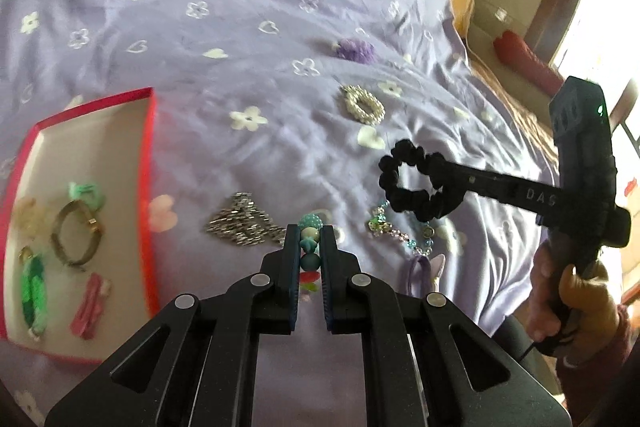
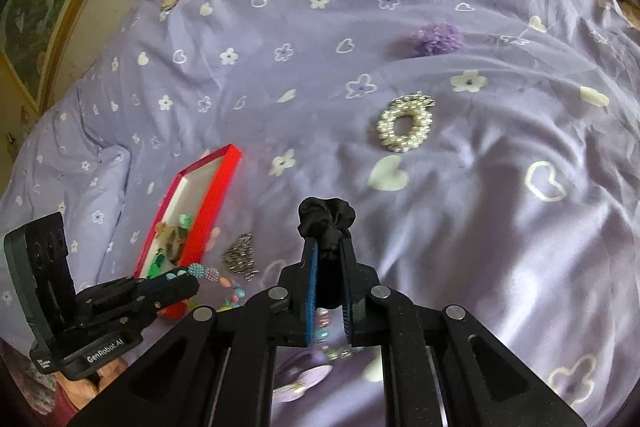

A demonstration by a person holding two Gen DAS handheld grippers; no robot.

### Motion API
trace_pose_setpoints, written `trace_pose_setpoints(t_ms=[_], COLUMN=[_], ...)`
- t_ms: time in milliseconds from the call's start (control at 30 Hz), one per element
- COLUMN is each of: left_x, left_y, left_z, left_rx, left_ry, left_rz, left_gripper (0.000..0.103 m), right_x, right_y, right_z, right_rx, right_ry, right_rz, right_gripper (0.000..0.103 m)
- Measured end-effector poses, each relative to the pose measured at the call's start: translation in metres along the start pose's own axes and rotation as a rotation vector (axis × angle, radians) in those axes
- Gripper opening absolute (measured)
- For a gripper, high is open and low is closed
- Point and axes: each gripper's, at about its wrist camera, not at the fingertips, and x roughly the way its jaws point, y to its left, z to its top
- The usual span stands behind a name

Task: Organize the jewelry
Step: 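Carry the beaded bracelet and black scrunchie over the red box with both grippers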

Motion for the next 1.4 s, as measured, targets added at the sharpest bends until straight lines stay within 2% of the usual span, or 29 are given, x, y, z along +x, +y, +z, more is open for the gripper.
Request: trace_pose_setpoints(t_ms=[300,667,1033,1400], left_x=[-0.043,-0.077,-0.095,-0.105], left_y=[0.037,0.087,0.127,0.152], left_z=[-0.008,-0.025,-0.038,-0.045], left_rx=[-0.085,-0.191,-0.262,-0.31], left_ry=[-0.072,-0.12,-0.139,-0.154], left_rz=[0.036,0.105,0.159,0.19], left_gripper=[0.008,0.008,0.008,0.008], right_x=[0.006,0.028,0.047,0.063], right_y=[0.042,0.094,0.14,0.167], right_z=[-0.01,-0.017,-0.022,-0.027], right_rx=[-0.052,-0.118,-0.183,-0.219], right_ry=[0.022,0.064,0.102,0.132], right_rz=[0.058,0.128,0.188,0.218], right_gripper=[0.01,0.01,0.01,0.01])
